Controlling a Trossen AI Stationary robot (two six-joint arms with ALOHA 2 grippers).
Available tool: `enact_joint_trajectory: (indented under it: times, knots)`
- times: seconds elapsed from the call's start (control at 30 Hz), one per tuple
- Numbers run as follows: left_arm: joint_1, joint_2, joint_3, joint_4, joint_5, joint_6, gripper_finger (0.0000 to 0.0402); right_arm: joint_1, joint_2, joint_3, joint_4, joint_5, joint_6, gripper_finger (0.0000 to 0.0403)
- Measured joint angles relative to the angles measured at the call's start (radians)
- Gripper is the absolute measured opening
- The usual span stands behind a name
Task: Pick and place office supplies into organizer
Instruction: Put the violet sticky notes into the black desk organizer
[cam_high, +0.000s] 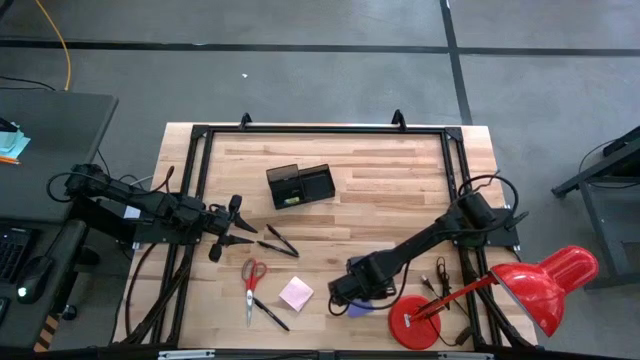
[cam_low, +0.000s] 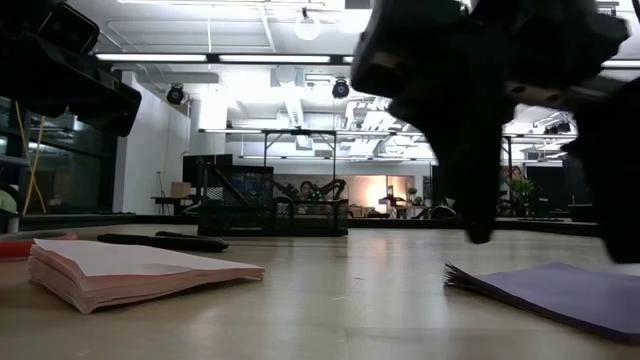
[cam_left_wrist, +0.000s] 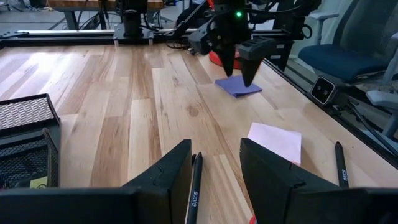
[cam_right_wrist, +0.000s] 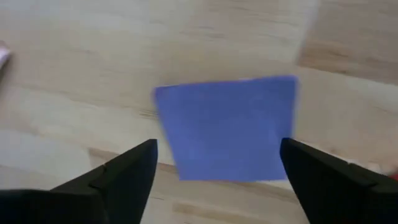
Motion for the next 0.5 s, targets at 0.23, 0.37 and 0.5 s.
enact_joint_trajectory:
  times: [0.23,0.37,0.5]
  knots:
    - [0.000,0.000,0.000,-0.001,0.000,0.000,0.0122,0.000,0.012,0.000,-0.020,-0.031,-0.009,0.0391]
    - [0.000,0.000,0.000,-0.001,0.000,0.000,0.0122,0.000,0.012,0.000,-0.023,-0.032,0.023,0.0395]
    - [0.000,0.000,0.000,-0.001,0.000,0.000,0.0122,-0.001,0.012,0.000,0.021,-0.007,-0.018,0.0399]
